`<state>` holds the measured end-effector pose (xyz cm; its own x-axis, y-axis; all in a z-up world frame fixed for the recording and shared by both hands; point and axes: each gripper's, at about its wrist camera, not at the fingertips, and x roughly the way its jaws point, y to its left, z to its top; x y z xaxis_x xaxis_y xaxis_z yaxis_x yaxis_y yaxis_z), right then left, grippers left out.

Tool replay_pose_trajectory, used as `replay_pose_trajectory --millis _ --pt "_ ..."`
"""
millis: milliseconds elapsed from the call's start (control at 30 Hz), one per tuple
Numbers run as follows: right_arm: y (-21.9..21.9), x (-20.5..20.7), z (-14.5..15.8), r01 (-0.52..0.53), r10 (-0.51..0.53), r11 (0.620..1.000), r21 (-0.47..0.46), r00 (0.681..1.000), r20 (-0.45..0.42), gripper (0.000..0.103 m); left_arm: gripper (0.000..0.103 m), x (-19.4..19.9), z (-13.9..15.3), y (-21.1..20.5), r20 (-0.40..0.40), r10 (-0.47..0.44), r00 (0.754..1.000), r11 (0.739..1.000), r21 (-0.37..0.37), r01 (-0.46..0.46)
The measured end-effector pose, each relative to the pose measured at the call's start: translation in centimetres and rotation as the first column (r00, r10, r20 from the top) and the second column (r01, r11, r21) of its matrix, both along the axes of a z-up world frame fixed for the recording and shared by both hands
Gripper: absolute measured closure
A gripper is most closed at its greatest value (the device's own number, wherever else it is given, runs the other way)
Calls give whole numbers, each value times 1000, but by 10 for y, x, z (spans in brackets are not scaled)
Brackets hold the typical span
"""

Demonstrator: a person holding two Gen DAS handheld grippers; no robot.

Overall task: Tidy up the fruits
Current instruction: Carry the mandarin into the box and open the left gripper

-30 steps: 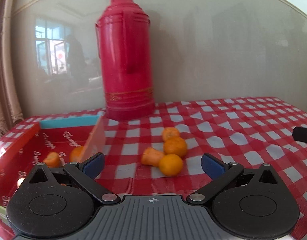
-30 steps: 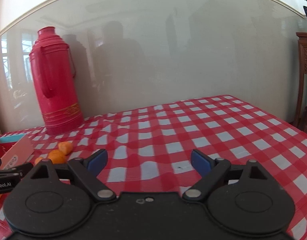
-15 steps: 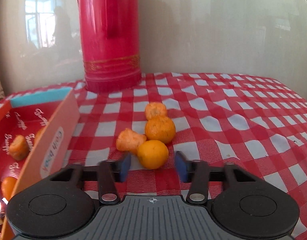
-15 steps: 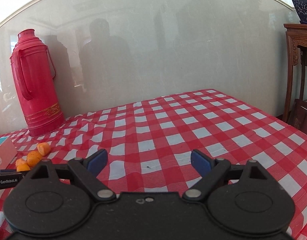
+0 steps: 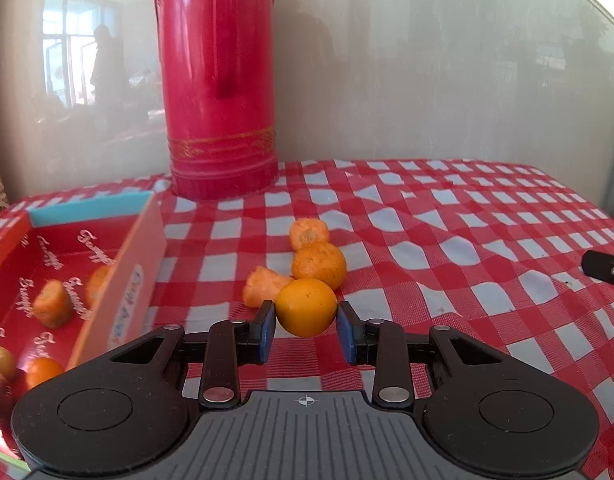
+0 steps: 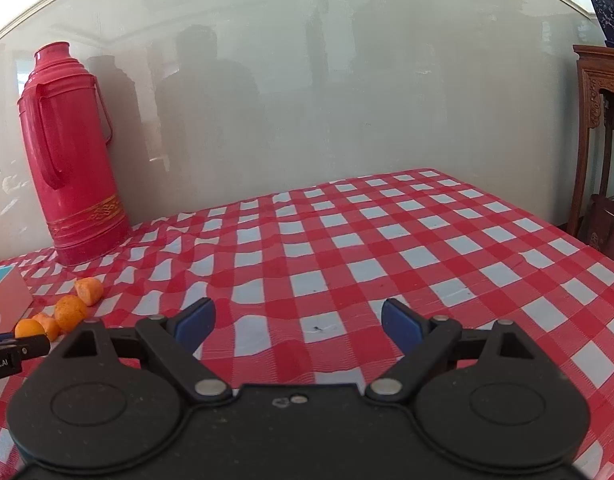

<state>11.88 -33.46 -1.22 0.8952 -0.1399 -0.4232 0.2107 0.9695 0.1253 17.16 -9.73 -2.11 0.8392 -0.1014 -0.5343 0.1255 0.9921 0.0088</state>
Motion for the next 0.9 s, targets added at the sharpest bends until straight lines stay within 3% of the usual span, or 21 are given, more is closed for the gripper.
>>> replay_pose_trajectory --millis 200,400,833,900 --pt "26 6 3 -41 41 999 1 999 1 19 70 -19 20 27 88 37 995 999 21 -39" --pt "62 11 6 -107 107 994 -17 994 5 19 70 -28 31 72 114 114 987 993 15 -117" --pt "122 23 5 -213 213 977 -26 977 0 18 69 -41 19 159 65 261 963 965 16 -262" --pt "129 24 5 -228 228 973 -31 974 -2 18 45 -41 17 165 52 263 963 965 8 -264"
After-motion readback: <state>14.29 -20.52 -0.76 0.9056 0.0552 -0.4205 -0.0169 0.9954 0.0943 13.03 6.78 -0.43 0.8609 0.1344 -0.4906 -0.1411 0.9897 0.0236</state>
